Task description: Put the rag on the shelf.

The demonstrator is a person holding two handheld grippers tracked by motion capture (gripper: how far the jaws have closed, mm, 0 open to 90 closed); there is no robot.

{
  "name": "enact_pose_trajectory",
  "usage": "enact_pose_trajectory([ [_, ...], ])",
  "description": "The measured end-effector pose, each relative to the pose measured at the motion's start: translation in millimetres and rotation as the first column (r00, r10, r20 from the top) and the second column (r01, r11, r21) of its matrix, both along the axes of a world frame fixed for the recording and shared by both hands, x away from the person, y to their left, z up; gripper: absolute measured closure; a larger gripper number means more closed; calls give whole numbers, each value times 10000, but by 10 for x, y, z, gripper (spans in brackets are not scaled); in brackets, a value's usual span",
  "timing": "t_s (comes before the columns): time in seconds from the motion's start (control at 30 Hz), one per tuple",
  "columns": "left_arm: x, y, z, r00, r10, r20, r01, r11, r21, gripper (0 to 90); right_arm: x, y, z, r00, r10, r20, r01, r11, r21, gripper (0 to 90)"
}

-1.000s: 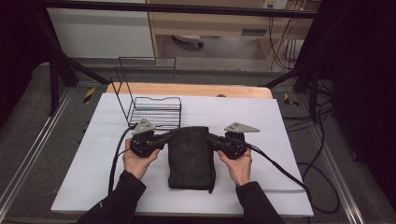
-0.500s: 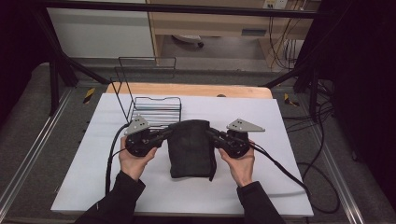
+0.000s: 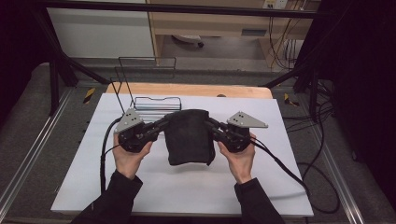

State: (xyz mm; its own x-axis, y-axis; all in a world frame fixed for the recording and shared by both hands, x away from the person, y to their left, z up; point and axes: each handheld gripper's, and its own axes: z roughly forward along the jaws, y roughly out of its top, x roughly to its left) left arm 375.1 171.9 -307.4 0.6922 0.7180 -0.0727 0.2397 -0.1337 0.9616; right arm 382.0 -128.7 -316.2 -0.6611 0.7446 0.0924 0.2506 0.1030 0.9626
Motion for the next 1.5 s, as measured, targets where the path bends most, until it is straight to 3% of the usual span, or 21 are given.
enact_pose_trajectory([
  [0.3, 48, 153, 130, 9991, 332, 248, -322, 9988, -373, 830, 2, 201, 187, 9970, -61, 778, 50, 9999, 137, 799],
  [0.53, 87, 278, 227, 9974, 583, 430, -552, 9961, -691, 831, 18, 331, 286, 9940, -116, 1091, 84, 9995, 301, 799],
  [0.83, 138, 432, 364, 9931, 909, 742, -814, 9892, -1219, 831, 53, 514, 440, 9847, -227, 1726, 176, 9994, 310, 799],
  [1.5, 203, 685, 743, 9709, 1762, 1624, -1379, 9651, -2226, 832, 169, 867, 848, 9563, -400, 2895, 233, 9979, 611, 799],
])
